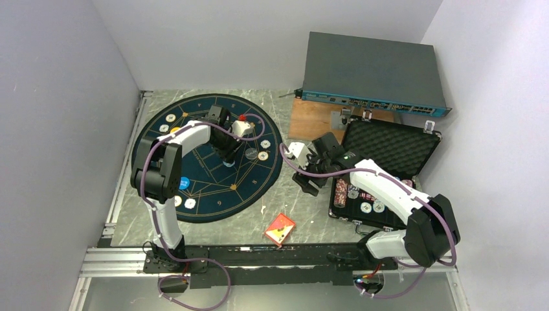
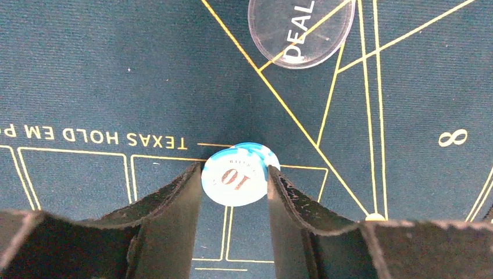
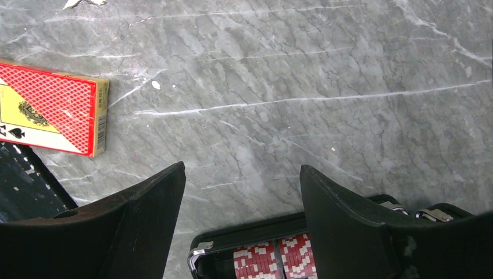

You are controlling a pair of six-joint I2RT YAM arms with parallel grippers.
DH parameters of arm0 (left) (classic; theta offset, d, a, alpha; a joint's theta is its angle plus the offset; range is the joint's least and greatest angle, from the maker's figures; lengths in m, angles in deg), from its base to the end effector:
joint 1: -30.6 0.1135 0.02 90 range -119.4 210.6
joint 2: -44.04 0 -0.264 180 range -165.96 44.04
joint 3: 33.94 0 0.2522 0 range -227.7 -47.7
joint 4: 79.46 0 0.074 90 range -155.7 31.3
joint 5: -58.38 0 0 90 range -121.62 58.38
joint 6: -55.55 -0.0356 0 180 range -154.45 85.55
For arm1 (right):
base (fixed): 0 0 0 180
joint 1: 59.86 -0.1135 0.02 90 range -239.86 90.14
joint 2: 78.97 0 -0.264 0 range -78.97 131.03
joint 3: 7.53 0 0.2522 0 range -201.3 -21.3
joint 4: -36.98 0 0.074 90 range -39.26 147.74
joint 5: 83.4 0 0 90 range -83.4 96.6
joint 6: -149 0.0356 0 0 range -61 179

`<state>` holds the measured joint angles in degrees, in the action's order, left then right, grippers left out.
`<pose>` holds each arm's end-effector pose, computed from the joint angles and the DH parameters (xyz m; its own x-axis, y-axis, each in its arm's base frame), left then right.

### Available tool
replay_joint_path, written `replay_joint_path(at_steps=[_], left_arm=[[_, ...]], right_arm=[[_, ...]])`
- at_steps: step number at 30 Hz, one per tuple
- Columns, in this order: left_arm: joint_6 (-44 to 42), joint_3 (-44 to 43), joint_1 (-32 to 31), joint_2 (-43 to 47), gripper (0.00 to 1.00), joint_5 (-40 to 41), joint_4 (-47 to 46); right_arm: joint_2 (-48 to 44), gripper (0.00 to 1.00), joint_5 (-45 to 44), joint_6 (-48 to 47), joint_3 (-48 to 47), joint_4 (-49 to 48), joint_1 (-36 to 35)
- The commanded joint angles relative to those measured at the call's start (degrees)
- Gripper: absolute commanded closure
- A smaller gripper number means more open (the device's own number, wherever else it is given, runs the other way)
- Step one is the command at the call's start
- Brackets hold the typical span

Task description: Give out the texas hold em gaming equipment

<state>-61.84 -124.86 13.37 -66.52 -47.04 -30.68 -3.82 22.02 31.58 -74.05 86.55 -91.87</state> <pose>0.3698 -0.1246 0.1752 -0.6143 0.6548 -0.4403 0.7451 0.6651 -0.0503 0.2144 0.1452 0.2388 -0.3497 -0.7421 -0.5718 -0.8909 0.4522 -0.0421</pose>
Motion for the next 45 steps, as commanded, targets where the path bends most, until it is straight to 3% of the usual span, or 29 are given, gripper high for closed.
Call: replay_joint_path(at_steps=[1, 13, 23, 29, 32, 36, 41, 45], left_arm=[[-0.9, -1.7, -0.1, -0.4, 0.56, 0.5, 0.7], [0.1, -7.8, 0.8, -3.7, 0.65, 1.4, 1.1], [1.9, -10.2, 1.2, -2.1, 0.66, -3.6, 1.1], [3.9, -16.4, 1.1, -6.3, 0.65, -6.0, 2.1], [3.6, -16.7, 1.0, -6.4, 0.58, -7.6, 2.7], [1.4, -3.5, 0.6, 3.7, 0.39, -10.6, -5.3], [-4.1, 6.9, -2.4, 13.4, 0.24, -14.7, -5.0], [-5.2, 13.6, -7.7, 17.3, 0.15, -13.4, -7.3]], right_arm=[[0.2, 0.26, -0.5, -0.2, -0.2, -2.3, 0.2], [0.4, 0.26, -1.3, -0.2, 0.1, -2.5, 0.2], [0.0, 0.26, -1.5, -0.2, 0.1, -2.8, 0.2], [0.0, 0.26, -2.0, 0.0, 0.2, -2.9, 0.3], [-0.4, 0.26, -2.2, 0.1, 0.3, -2.9, 0.6], [-1.4, 0.26, -1.8, 0.2, 0.9, -3.2, 1.8], [-0.9, 0.26, -0.9, 0.4, 0.3, -2.9, 2.3], [-1.0, 0.26, -1.3, 0.5, 0.3, -2.7, 2.7]])
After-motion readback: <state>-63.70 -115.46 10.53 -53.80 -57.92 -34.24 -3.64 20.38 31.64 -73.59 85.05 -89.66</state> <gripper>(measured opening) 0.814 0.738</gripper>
